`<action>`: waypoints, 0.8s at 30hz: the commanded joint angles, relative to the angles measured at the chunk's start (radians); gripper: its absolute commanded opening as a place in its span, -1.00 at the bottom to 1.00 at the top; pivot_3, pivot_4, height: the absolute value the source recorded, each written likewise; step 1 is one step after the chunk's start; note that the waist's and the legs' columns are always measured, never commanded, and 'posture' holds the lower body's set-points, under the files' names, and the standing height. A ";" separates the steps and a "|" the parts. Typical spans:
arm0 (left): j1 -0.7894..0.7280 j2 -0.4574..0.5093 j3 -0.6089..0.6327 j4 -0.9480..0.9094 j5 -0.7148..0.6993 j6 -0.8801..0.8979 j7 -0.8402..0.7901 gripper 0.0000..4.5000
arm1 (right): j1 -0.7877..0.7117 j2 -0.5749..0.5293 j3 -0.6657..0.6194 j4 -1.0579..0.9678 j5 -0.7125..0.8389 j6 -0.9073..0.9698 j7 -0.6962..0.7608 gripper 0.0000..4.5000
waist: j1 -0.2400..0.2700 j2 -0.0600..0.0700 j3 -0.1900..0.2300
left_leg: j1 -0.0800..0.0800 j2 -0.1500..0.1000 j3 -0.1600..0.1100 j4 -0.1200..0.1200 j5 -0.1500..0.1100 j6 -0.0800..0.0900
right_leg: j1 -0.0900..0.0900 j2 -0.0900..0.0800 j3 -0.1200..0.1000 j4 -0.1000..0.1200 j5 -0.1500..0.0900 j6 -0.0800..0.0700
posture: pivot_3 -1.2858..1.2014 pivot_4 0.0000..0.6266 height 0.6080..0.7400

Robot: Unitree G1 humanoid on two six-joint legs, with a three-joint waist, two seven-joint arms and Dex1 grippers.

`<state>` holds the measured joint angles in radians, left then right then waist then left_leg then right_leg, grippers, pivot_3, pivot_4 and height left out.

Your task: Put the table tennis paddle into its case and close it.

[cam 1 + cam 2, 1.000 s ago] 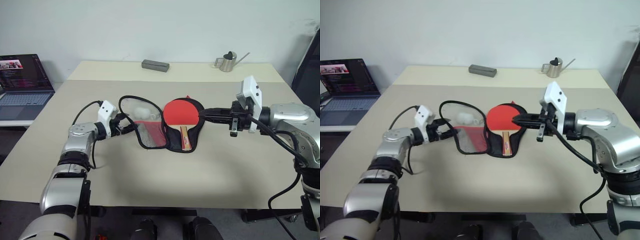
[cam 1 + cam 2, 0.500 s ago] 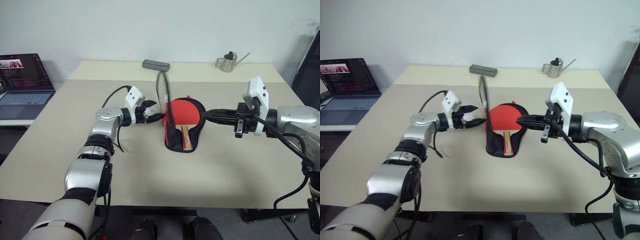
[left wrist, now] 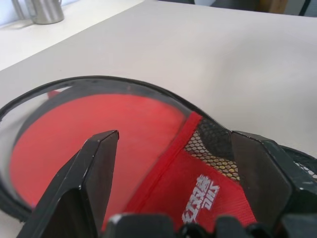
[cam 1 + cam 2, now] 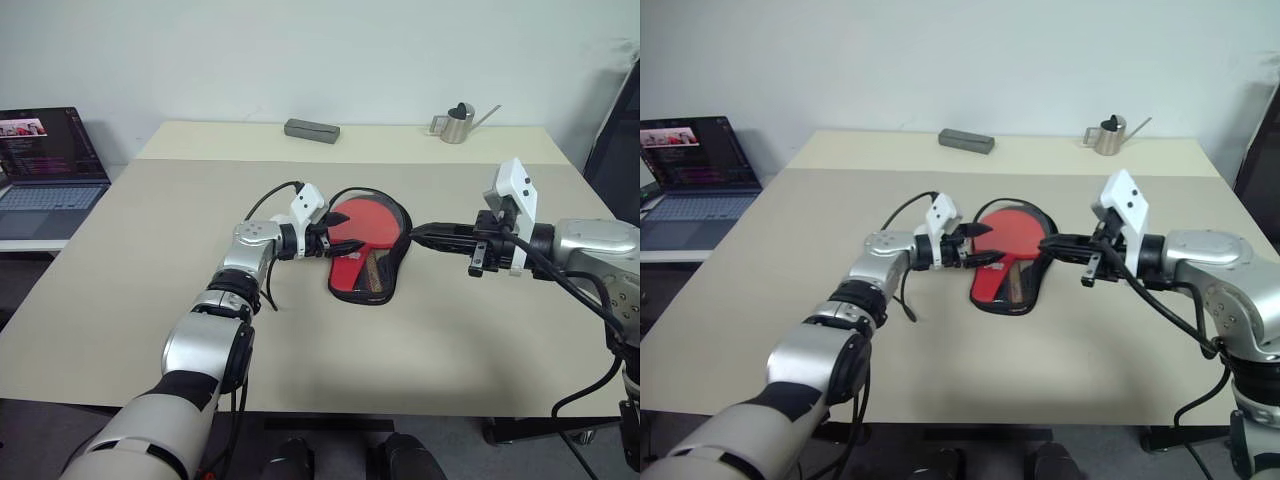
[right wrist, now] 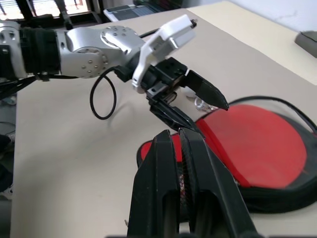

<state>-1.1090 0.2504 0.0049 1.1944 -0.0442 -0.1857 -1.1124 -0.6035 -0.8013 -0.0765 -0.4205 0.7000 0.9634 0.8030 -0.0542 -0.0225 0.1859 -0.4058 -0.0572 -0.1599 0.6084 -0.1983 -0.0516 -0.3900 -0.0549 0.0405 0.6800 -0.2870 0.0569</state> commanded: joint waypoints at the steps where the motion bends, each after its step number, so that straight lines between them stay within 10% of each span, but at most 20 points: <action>1: -0.009 0.057 0.040 -0.069 -0.046 -0.019 -0.053 0.73 | 0.002 0.011 -0.028 -0.001 0.014 0.027 -0.042 -0.90 | -0.002 0.000 0.000 | 0.000 0.000 0.000 0.000 0.000 0.000 | 0.000 0.000 0.000 0.000 0.000 0.000 | 0.03 -0.52 1.00; 6: 0.079 0.175 0.098 -0.226 -0.122 0.060 -0.111 0.73 | -0.010 0.086 -0.014 0.080 -0.016 0.049 -0.140 -0.67 | -0.010 0.000 0.000 | 0.001 0.001 0.000 0.000 0.000 0.000 | 0.000 0.000 0.001 0.001 0.000 0.000 | 0.03 -0.52 1.00; 17: 0.341 0.341 0.184 -0.697 -0.283 0.361 -0.080 0.73 | -0.063 0.199 0.084 0.251 -0.138 0.019 -0.226 0.99 | 0.000 0.000 0.000 | 0.001 0.003 -0.002 0.000 0.000 0.000 | 0.000 0.000 0.000 0.001 0.000 0.000 | 0.03 -0.52 1.00; 24: 0.459 0.412 0.215 -0.910 -0.363 0.499 -0.057 0.73 | -0.119 0.314 0.039 0.386 -0.185 0.104 -0.371 0.99 | -0.002 0.000 0.000 | 0.001 0.007 -0.001 0.000 0.000 0.000 | 0.000 0.000 0.001 0.001 0.000 -0.001 | 0.03 -0.52 1.00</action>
<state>-0.6497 0.6382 0.1884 0.3394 -0.3803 0.2990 -1.1833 -0.6895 -0.4964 0.0088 -0.0280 0.5136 1.0539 0.4595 -0.0565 -0.0224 0.1859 -0.4048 -0.0502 -0.1607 0.6080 -0.1981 -0.0519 -0.3902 -0.0549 0.0413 0.6806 -0.2867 0.0562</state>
